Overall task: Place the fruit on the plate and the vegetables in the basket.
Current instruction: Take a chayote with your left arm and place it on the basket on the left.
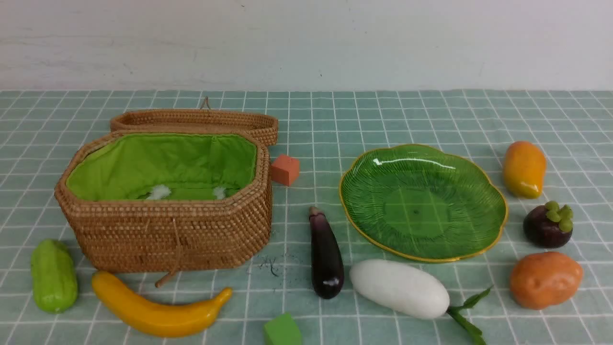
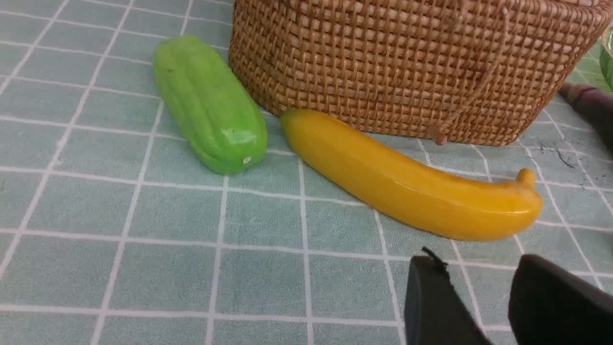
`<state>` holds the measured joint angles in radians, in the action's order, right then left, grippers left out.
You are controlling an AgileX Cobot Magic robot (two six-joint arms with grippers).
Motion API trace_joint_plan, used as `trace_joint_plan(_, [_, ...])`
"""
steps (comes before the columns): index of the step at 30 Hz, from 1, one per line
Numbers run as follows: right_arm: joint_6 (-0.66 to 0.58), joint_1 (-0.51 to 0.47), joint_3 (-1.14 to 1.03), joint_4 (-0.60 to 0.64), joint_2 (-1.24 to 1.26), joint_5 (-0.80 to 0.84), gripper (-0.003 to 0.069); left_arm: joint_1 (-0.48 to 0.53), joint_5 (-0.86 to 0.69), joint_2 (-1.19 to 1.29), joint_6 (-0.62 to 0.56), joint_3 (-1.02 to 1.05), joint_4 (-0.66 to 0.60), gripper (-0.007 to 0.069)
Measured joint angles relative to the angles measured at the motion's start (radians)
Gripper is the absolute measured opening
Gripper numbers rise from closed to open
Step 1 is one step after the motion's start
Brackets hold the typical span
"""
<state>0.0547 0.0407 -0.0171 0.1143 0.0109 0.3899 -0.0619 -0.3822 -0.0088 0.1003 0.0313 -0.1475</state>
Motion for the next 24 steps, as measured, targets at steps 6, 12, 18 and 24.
trace_joint_plan(6, [0.000,0.000,0.000,0.000,0.000,0.000,0.0241,0.000,0.000,0.000,0.000,0.000,0.000,0.0239])
trace_joint_plan(12, [0.000,0.000,0.000,0.000,0.000,0.000,0.0241,0.000,0.000,0.000,0.000,0.000,0.000,0.0239])
trace_joint_plan(18, [0.000,0.000,0.000,0.000,0.000,0.000,0.0241,0.000,0.000,0.000,0.000,0.000,0.000,0.0239])
trace_joint_plan(24, [0.000,0.000,0.000,0.000,0.000,0.000,0.0241,0.000,0.076,0.000,0.040,0.000,-0.093,0.0239])
